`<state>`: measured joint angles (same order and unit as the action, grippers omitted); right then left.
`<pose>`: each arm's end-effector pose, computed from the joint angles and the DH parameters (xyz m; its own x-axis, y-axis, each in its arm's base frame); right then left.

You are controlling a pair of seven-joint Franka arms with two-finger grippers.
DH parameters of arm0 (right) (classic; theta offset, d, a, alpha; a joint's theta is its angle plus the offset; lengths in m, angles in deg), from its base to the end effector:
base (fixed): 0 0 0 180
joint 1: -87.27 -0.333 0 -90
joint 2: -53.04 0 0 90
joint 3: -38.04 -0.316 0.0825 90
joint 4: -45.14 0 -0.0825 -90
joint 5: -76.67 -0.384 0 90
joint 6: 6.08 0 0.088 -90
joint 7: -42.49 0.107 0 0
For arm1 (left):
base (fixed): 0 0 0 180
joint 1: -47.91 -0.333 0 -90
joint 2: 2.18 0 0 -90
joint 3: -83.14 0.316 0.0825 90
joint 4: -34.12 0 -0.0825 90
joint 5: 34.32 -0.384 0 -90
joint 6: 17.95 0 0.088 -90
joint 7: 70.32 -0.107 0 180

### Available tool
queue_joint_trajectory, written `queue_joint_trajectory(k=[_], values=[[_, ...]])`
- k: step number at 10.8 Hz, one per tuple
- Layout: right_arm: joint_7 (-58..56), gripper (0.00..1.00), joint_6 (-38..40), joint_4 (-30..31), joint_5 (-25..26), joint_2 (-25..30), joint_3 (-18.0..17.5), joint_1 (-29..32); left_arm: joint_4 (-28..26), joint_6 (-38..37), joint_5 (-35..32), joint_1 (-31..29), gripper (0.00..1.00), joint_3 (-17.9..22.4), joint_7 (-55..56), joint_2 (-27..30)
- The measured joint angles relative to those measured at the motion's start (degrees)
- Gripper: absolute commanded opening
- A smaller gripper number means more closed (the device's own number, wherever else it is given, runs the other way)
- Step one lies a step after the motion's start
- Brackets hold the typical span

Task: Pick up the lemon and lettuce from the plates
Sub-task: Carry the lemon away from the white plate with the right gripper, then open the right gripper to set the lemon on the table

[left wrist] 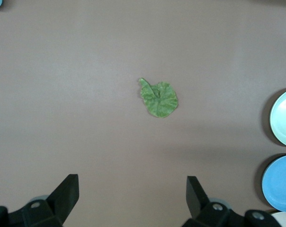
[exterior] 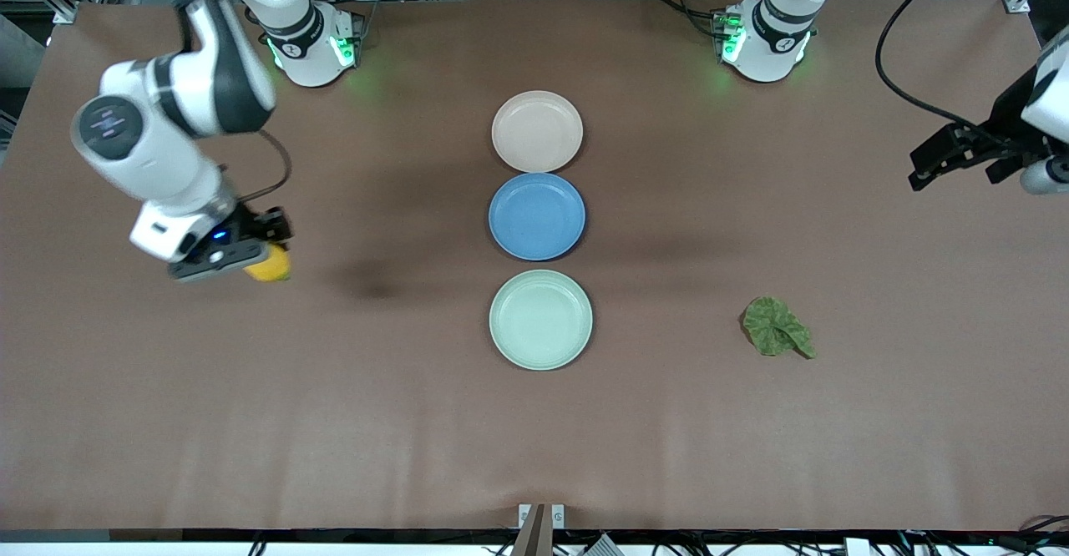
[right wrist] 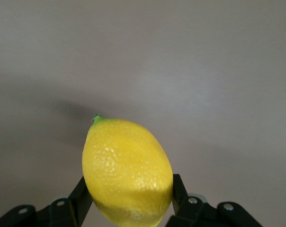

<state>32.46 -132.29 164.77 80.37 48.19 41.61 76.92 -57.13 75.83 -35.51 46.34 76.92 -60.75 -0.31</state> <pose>0.5597 0.0647 0.3874 0.9453 0.3255 0.0185 0.3239 -0.9440 0.0626 0.5495 -0.0436 0.6382 0.9933 0.0844 0.0795 0.0856 -0.9963 -0.0112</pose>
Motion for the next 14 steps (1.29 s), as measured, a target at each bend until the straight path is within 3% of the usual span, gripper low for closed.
queue_joint_trajectory(k=[3, 8, 9, 10, 11, 14], values=[[-11.5, 0.00, -6.0, 0.1, -3.2, -5.9, 0.0, 7.1, -1.0, 0.2, 0.0, 0.0, 1.00, 0.0, 0.2, 1.4], [-19.4, 0.02, -16.1, -3.7, -6.7, -18.7, -0.1, 11.3, -0.4, 0.8, 0.0, -0.1, 1.00, 0.0, 0.2, 1.6], [-19.7, 0.21, -17.5, -5.1, -7.4, -20.9, -0.1, 11.6, -0.3, 0.8, 0.0, -0.1, 1.00, 0.0, 0.2, 1.6], [-19.7, 0.78, -19.4, -6.2, -7.6, -23.1, -0.1, 11.8, -0.1, 0.8, 0.0, 0.0, 1.00, 0.0, 0.2, 1.7], [-19.7, 1.00, -21.1, -7.0, -7.9, -25.1, -0.1, 12.0, 0.1, 0.8, 0.0, 0.0, 1.00, 0.0, 0.2, 1.7], [-19.7, 1.00, -21.0, -8.3, -12.0, -26.8, -0.2, 12.1, 0.1, 0.5, 0.6, 0.0, 1.00, 0.0, 0.2, 1.7]])
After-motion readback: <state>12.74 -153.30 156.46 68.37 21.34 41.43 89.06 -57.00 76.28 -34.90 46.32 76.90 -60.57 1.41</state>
